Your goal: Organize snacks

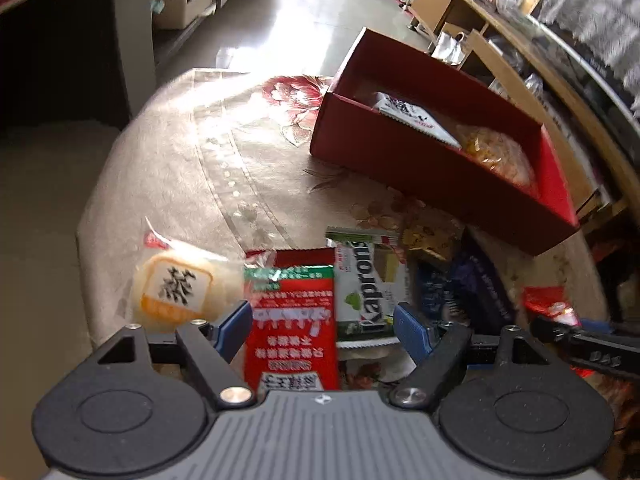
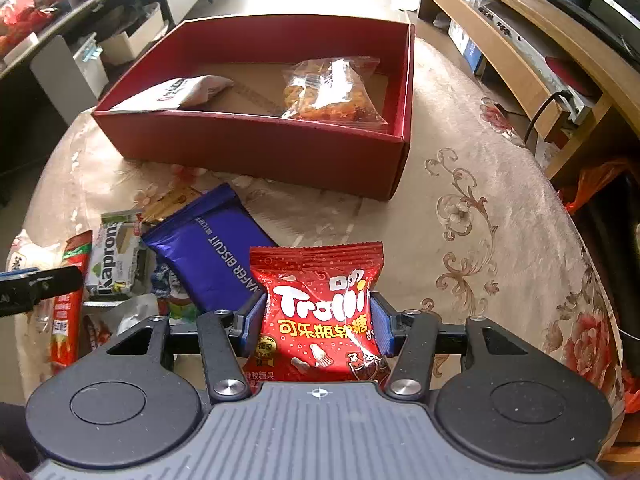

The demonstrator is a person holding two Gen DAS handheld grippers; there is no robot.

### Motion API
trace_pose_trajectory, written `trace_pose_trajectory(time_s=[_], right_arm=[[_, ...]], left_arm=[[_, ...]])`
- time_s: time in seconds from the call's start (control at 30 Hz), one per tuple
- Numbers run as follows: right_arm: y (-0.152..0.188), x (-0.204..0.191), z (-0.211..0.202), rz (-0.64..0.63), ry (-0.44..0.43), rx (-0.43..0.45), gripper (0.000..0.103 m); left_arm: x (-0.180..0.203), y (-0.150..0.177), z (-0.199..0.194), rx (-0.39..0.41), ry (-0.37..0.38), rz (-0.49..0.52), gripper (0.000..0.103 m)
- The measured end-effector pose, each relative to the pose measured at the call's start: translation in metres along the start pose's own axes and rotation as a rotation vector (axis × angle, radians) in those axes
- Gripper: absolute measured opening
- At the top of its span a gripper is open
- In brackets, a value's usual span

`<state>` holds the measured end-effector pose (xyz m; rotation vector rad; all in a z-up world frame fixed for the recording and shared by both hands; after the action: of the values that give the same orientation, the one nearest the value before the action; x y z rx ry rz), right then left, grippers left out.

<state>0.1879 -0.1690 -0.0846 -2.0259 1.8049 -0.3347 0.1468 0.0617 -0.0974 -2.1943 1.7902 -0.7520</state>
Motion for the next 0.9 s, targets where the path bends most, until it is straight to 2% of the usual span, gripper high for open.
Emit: trace_pose_trajectory(time_s=[0.1, 0.33, 0.5, 0.63, 0.73, 0.9], right_arm=[[-0.001, -0.003, 0.0, 0.002, -0.017, 0.0, 0.061], [-0.003, -0.014, -0.008, -0.02, -0.053, 0.013, 0.061], [-0.004, -0.021, -0.009, -0.04, -0.069, 0.015, 0.062], [-0.006, -0.027, -0.009, -0.052, -0.074, 0.016, 0.062], [-0.005, -0.031, -0.008, -0.06, -0.076, 0.013, 0.062], [-0.003, -0.033, -0.006, -0.063, -0.077, 0.007, 0.062]], left_arm=[[0.001, -0.001, -0.006, 0.003, 0.062, -0.035, 0.077], [-0.021, -0.004, -0.024, 0.042, 0.04, -0.07, 0.077], [-0.046, -0.004, -0.026, 0.055, -0.013, -0.123, 0.076], [-0.055, -0.005, -0.026, 0.079, -0.061, -0.125, 0.077], [-0.059, -0.005, -0.019, 0.066, -0.061, -0.154, 0.077], [-0.067, -0.013, -0.014, 0.073, -0.125, -0.155, 0.079]])
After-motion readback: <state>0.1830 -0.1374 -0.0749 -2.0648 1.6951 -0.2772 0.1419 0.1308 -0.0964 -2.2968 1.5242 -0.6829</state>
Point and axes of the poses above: each gripper's, at about its wrist camera, not at the fingertips, and z roughly the way its jaws point, x to its right, y to its underside, the point moved 10 cm from there along z, roughly the way its jaws point, and after that the axes turned 5 degrees about z, right-handed, at the moved point
